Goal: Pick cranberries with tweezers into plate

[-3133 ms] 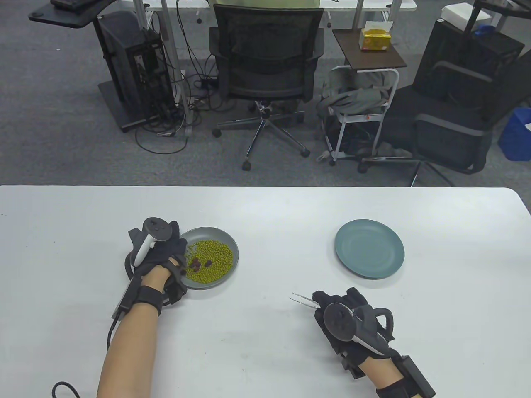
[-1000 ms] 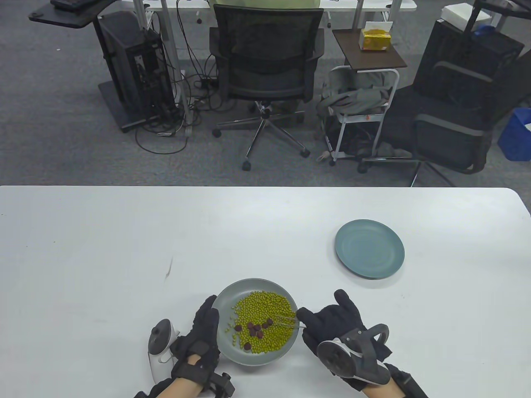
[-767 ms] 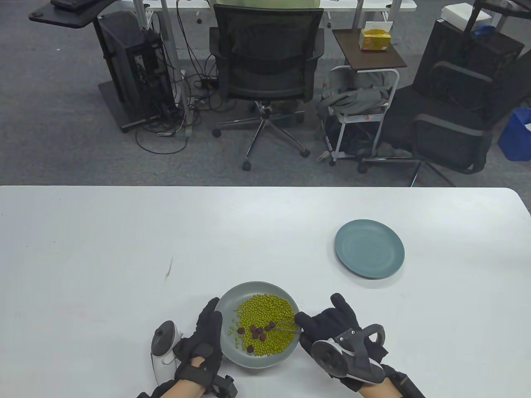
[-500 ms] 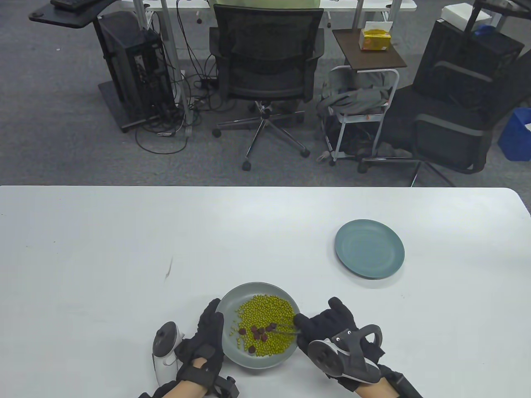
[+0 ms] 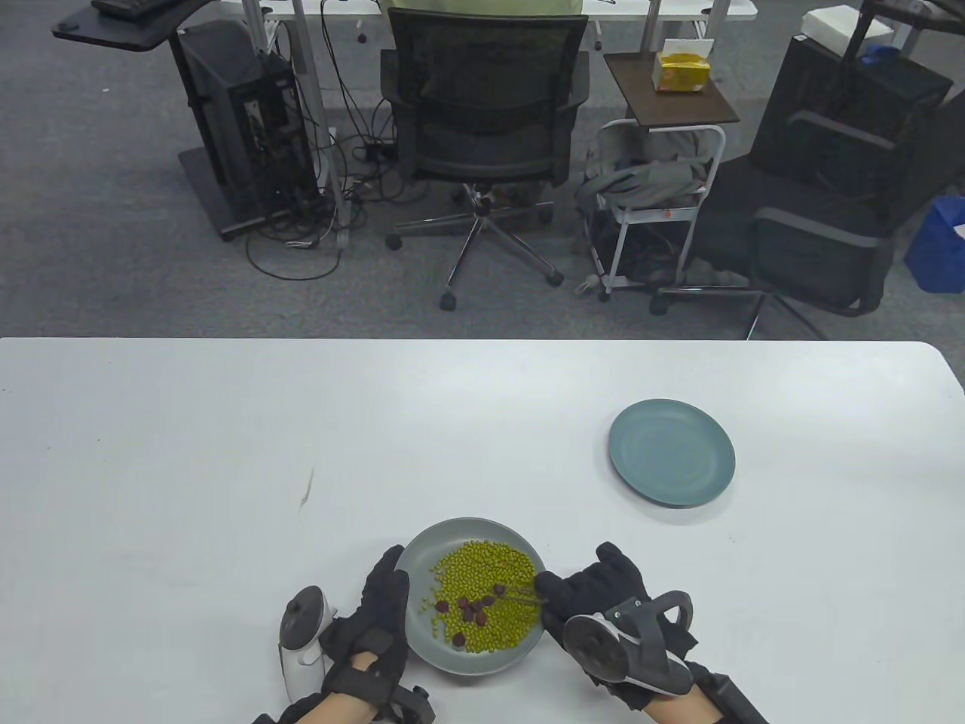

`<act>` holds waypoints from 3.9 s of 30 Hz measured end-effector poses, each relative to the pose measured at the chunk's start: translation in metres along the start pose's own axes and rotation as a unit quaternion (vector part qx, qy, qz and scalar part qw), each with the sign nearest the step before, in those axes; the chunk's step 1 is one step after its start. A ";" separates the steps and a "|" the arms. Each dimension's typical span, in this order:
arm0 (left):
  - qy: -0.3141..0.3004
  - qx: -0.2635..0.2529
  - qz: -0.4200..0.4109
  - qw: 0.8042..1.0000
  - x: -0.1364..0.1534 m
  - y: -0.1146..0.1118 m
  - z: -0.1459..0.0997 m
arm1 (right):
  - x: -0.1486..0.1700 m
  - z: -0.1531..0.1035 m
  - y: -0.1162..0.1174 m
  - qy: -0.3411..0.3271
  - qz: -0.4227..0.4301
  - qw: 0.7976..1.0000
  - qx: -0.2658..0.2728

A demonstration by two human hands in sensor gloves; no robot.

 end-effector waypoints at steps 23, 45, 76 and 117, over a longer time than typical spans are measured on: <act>-0.003 0.012 -0.017 1.000 0.000 -0.003 0.000 | 0.116 0.003 -0.039 0.171 0.017 0.984 0.057; -0.004 0.013 -0.023 1.000 0.003 -0.001 0.002 | 0.256 0.063 0.037 0.412 -0.105 0.898 -0.115; -0.005 -0.001 -0.042 0.999 -0.008 0.016 0.004 | -0.018 0.005 -0.021 -0.073 -0.009 0.996 0.043; 0.000 0.009 -0.028 1.000 -0.004 0.007 0.003 | 0.027 0.012 -0.027 0.017 0.057 0.997 0.056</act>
Point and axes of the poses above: the tracker on the back of each hand, its own x axis roughly to the little-finger side, its own z axis roughly from the wrist to the fingertips, y = z × x, the point moved 5 cm from there along z, roughly from the wrist to the fingertips, and after that the axes turned 7 degrees about z, right-handed, at the moved point
